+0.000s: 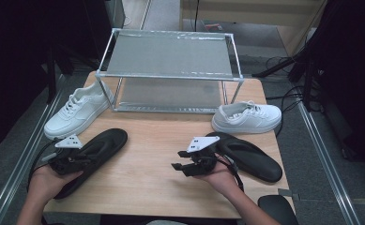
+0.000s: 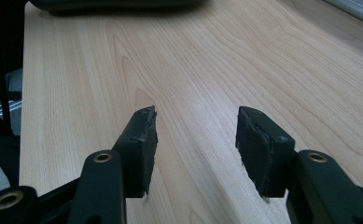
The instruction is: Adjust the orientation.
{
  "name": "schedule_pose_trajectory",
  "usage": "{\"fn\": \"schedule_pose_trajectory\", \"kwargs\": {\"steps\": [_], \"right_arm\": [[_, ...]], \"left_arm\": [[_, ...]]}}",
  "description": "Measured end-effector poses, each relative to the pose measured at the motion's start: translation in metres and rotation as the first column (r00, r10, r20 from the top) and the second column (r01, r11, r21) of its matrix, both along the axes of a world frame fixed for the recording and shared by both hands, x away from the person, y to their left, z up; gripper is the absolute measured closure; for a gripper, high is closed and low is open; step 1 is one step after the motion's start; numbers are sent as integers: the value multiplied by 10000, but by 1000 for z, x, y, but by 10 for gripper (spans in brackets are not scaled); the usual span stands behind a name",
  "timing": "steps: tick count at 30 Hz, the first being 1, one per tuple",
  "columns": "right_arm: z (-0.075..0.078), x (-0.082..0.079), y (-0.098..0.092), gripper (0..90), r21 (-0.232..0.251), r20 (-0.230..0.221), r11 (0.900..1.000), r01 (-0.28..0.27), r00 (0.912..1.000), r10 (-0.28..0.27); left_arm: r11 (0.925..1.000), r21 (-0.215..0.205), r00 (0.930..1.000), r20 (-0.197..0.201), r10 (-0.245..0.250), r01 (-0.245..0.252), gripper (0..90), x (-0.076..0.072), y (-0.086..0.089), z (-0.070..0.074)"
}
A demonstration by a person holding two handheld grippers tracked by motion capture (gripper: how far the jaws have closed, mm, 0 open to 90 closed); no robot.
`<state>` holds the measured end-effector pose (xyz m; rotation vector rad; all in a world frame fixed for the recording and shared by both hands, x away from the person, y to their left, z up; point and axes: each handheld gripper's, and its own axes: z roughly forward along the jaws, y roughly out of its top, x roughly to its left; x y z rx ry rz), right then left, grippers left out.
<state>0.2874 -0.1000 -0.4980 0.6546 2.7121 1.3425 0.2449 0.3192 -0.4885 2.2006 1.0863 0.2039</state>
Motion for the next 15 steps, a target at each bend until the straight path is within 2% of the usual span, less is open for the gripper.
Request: {"fn": "schedule_pose_trajectory", "kwargs": {"steps": [11,15], "right_arm": [[0,-1,-3,488,-25,-18,9999,119,9999,-119],[0,-2,-5,487,-55,-35,9998,199,9998,-199]], "left_arm": [[10000,56,9997,218,50,-51,826,3,-11,16],[10000,-89,9999,137,17,-16,823,8,-16,19]]}}
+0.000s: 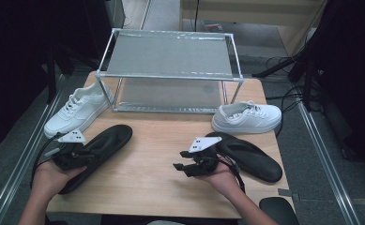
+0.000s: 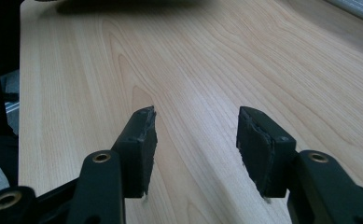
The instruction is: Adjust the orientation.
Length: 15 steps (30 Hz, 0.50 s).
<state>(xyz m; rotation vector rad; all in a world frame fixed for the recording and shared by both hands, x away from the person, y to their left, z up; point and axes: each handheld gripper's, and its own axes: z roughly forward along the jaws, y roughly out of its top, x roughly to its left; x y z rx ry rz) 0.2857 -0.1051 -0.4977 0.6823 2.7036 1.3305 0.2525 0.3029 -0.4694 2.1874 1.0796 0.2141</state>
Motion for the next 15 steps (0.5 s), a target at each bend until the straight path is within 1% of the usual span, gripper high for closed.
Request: {"fn": "schedule_pose_trajectory", "kwargs": {"steps": [1,3,4,8,12,15], "right_arm": [[0,0,-1,487,15,9,10000,23,10000,-23],[0,0,-2,486,7,-2,10000,67,10000,-67],[0,-1,-3,486,12,-15,10000,98,10000,-98],[-1,-3,-6,486,2,14,9997,234,9997,-234],[-1,-4,-11,486,18,19,9993,364,9993,-364],[-1,-6,-14,486,49,17,9989,459,9989,-459]], "left_arm": [[10000,-16,10000,27,43,-43,823,1,-2,1],[10000,-26,10000,19,-48,48,823,4,-6,4],[9999,-118,10000,14,-7,7,824,4,-7,5],[9994,-308,9999,-21,-161,160,824,9,-15,9],[9992,-185,9993,-85,-360,358,824,15,-27,11],[9980,-232,9981,-174,-587,583,823,19,-36,13]]}}
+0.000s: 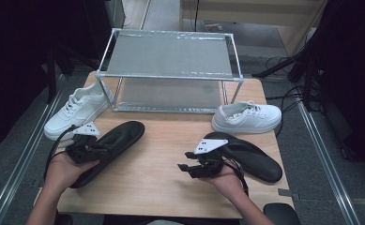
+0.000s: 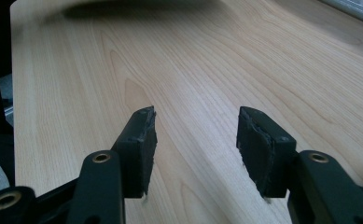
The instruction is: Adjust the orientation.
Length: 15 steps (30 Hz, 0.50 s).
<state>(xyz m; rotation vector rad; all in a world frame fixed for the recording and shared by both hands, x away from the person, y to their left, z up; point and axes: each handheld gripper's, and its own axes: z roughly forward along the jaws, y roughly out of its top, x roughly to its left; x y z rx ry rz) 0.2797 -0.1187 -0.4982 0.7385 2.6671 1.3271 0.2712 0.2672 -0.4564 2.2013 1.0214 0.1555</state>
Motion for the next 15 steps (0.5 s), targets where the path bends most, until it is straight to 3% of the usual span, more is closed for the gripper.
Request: {"fn": "schedule_pose_trajectory", "kwargs": {"steps": [15], "right_arm": [[-1,-7,-14,485,13,77,9987,519,9986,-519]], "left_arm": [[9974,172,9975,-143,-697,699,823,18,-48,4]]}}
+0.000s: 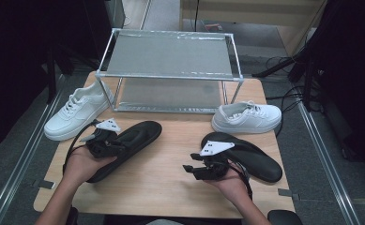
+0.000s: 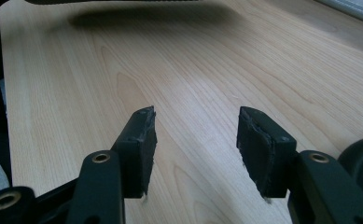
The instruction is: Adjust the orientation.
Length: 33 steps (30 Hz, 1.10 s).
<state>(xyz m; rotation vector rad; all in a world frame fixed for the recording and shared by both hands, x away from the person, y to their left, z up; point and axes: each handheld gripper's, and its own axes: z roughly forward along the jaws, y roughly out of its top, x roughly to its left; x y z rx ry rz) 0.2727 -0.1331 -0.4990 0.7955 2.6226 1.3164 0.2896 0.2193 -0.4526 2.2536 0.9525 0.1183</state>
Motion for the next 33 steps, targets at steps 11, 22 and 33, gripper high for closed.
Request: {"fn": "schedule_pose_trajectory", "kwargs": {"steps": [11,22,33], "right_arm": [[0,-4,-7,484,14,-28,9995,320,9995,-320],[0,-4,-9,484,48,-1,9993,360,9994,-360],[-1,-4,-7,484,42,0,9994,357,9994,-357]], "left_arm": [[9984,182,9982,-302,-524,530,824,16,-43,-2],[9968,30,9944,-697,-800,804,820,25,-81,-11],[9959,-351,9928,-838,-860,833,822,28,-97,-32]]}}
